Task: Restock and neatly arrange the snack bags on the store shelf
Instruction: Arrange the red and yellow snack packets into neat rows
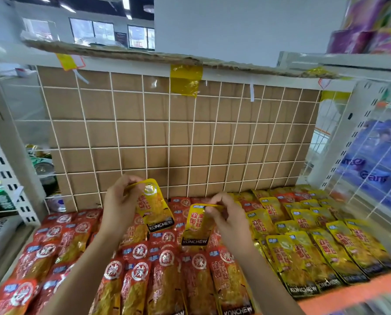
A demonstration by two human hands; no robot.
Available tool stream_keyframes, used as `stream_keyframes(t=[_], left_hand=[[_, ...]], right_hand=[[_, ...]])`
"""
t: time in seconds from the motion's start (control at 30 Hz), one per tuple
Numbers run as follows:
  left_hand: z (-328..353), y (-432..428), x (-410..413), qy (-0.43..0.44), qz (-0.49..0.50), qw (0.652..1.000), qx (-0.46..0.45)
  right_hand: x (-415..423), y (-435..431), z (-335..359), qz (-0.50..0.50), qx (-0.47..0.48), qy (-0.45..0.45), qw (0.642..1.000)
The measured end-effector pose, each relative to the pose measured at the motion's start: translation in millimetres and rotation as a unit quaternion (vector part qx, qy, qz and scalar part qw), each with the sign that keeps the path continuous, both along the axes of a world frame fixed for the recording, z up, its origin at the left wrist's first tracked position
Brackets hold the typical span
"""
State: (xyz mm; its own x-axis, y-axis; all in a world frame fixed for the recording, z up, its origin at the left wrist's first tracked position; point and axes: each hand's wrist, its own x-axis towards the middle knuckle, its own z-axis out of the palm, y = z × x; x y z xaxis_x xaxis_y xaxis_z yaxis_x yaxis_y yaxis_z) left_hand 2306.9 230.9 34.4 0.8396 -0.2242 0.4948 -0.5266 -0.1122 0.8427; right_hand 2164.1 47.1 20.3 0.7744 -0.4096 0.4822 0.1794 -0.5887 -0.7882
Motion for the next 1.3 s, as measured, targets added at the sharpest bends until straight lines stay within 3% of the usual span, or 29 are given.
stream_keyframes(t=[0.17,0.63,1.1,1.3], left_hand=[[2,12,-28,-0.021,-0.046,0.999,0.013],[-32,-15,-75,0.045,-0.149,0.983,0.096],[-27,-140,-112,0.035,-0.145,0.982,0.118],[-42,-198,-133,0.083,-0.111,0.983,0.122]], right_hand=[[-28,-9,4,-0.064,0.054,-0.022,0.996],[-120,-44,-18,-0.167,0.07,0.066,0.981],[-155,-179,-23,-0.145,0.057,0.109,0.982],[-164,-249,-34,-0.138,0.076,0.106,0.982]])
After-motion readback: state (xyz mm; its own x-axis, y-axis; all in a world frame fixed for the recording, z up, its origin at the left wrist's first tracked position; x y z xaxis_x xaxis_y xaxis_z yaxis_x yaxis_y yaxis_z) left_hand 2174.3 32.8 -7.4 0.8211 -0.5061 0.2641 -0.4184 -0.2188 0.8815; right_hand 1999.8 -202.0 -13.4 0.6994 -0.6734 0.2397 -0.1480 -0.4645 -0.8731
